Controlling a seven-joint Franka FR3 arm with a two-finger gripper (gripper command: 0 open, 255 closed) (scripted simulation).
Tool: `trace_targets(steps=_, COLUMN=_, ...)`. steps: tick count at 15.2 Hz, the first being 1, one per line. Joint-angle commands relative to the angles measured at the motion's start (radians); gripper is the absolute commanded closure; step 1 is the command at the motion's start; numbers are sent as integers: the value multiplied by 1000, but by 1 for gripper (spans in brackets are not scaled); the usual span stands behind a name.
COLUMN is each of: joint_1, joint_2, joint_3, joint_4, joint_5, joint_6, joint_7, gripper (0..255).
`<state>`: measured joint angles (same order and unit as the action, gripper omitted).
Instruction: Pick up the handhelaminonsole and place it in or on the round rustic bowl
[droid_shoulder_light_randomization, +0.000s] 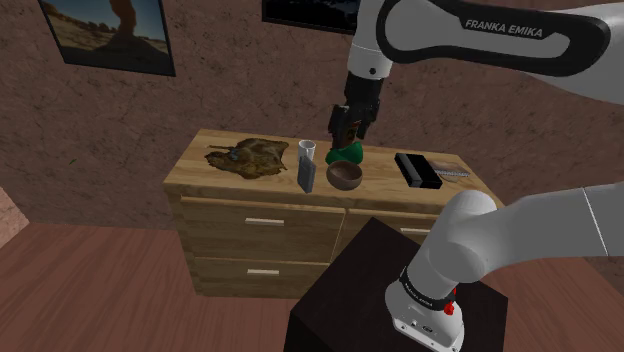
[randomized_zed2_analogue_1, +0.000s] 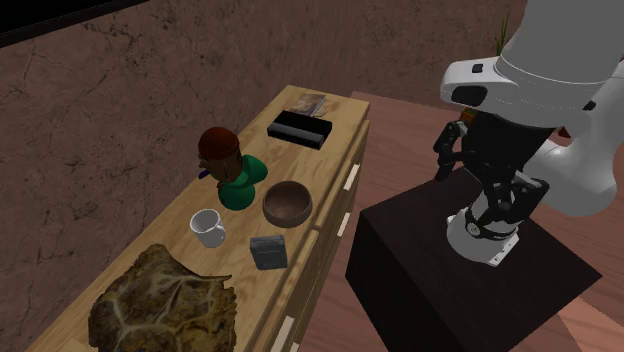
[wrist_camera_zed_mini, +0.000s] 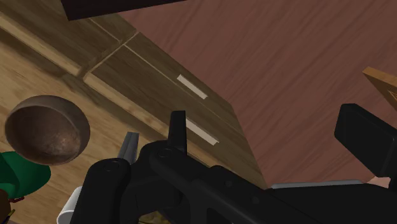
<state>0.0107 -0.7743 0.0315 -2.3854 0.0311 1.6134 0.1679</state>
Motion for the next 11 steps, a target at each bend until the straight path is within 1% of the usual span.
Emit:
trace_targets(steps=1, joint_1=0, joint_2=0, joint_3=0, joint_4=0, joint_5=0, joint_6=0, joint_7=0, gripper=0)
trace_targets(steps=6, joint_1=-26, joint_2=104, joint_3=-53, joint_4=-48, joint_5=-37, joint_6=150, joint_7=-61, gripper=0)
trace_targets(steps=11, joint_1=-49, joint_2=239, joint_3=-106, joint_4=-62, joint_5=-65, joint_6=300, joint_7=-119, gripper=0)
